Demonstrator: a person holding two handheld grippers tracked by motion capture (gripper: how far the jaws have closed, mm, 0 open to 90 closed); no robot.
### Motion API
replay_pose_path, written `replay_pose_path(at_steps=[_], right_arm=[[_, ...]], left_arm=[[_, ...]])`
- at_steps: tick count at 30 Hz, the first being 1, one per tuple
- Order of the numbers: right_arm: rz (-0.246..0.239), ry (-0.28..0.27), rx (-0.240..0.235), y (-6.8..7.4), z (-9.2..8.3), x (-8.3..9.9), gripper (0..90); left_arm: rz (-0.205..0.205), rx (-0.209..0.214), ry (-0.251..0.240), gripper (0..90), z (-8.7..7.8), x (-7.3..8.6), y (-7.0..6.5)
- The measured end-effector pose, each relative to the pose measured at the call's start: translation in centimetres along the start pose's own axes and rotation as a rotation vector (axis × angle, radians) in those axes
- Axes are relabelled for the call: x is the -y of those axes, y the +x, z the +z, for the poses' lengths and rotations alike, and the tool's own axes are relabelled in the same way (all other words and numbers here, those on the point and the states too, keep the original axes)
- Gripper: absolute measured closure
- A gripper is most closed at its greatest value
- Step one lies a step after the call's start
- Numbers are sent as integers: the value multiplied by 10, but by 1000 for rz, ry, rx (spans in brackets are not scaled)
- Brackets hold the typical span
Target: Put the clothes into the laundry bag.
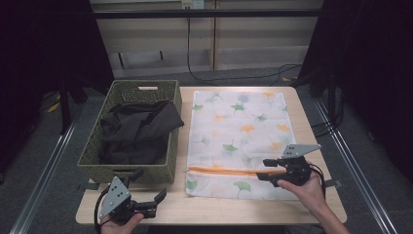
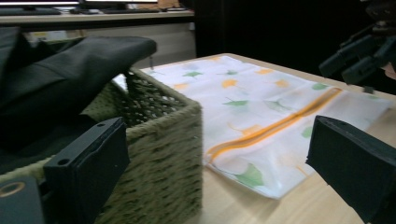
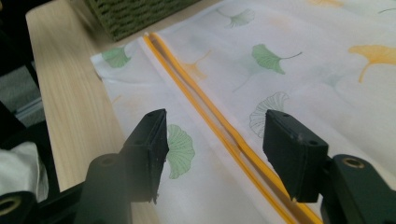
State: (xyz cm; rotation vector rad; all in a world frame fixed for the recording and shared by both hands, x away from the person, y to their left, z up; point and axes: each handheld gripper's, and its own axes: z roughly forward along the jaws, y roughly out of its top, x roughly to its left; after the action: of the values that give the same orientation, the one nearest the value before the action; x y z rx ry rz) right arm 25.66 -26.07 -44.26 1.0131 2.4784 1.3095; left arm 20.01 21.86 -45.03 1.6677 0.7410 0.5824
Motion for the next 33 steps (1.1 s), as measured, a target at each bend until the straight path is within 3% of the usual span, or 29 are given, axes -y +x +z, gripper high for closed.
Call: replay_pose_path(at_steps=[6, 9, 11, 14, 18, 20, 26, 33], right_arm=[[-64, 96, -17, -10, 27, -15, 466], [-54, 169, -29, -14, 42, -24, 437], [-56, 175, -44, -15, 51, -28, 434], [-60, 213, -44, -17, 62, -33, 408], [-44, 210, -41, -26, 75, -30, 402], [-60, 231, -29, -29, 81, -26, 402], [-86, 283, -9, -28, 92, -15, 427], [-120, 267, 9, -26, 96, -16, 436]], left_arm=[[6, 20, 16, 32, 9, 0, -3], [50, 31, 16, 32, 10, -2, -9], [58, 46, 17, 32, 10, -2, -10], [36, 63, 17, 32, 11, -1, -10], [50, 78, 25, 47, 10, 0, -10], [48, 86, 15, 46, 8, -1, -11], [57, 87, 17, 44, 9, -2, -10], [55, 86, 21, 45, 7, -1, -10]])
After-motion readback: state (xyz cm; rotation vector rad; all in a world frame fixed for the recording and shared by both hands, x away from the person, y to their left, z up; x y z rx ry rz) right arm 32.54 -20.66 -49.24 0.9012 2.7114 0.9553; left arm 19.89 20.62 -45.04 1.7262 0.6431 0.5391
